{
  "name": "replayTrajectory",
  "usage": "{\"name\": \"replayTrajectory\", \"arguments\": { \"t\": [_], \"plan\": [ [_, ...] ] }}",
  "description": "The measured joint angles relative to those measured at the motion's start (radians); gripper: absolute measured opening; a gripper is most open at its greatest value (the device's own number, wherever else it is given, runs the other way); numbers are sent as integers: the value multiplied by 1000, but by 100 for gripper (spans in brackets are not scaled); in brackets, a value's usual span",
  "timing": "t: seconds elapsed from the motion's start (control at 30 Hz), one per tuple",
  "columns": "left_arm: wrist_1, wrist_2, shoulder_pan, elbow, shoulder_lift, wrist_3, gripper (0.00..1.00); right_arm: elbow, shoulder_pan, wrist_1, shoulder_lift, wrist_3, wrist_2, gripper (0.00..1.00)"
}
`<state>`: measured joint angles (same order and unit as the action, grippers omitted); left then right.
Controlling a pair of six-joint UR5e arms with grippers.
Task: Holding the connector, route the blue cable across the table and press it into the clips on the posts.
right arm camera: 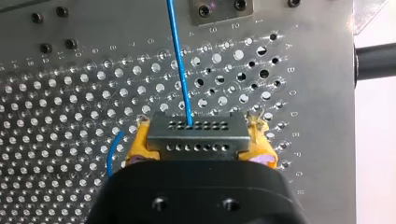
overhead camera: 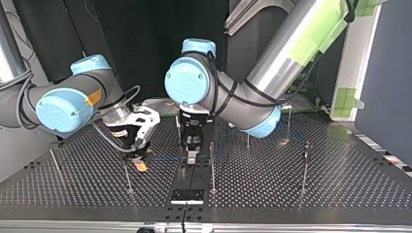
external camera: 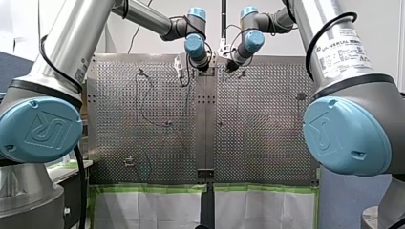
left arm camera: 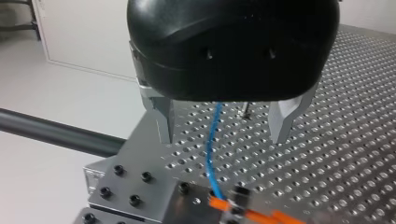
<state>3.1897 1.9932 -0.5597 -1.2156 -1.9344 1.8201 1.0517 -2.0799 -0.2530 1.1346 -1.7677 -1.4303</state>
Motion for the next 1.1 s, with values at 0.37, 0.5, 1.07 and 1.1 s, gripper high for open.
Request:
{"name": "replayTrajectory", "arguments": {
  "t": [0.37, 0.5, 1.07, 1.1],
  "plan": [
    [-26, 7, 15, 28, -42, 7, 100, 0, 0, 1, 0, -3, 18, 0],
    [-35, 16, 18, 48, -59, 6, 100, 0, 1, 1, 0, -5, 25, 0],
    [-18, 9, 43, 120, -115, 2, 100, 0, 6, 1, 0, -7, 27, 0],
    [-18, 10, 43, 121, -116, 2, 100, 0, 6, 0, 0, -7, 27, 0]
  ]
}}
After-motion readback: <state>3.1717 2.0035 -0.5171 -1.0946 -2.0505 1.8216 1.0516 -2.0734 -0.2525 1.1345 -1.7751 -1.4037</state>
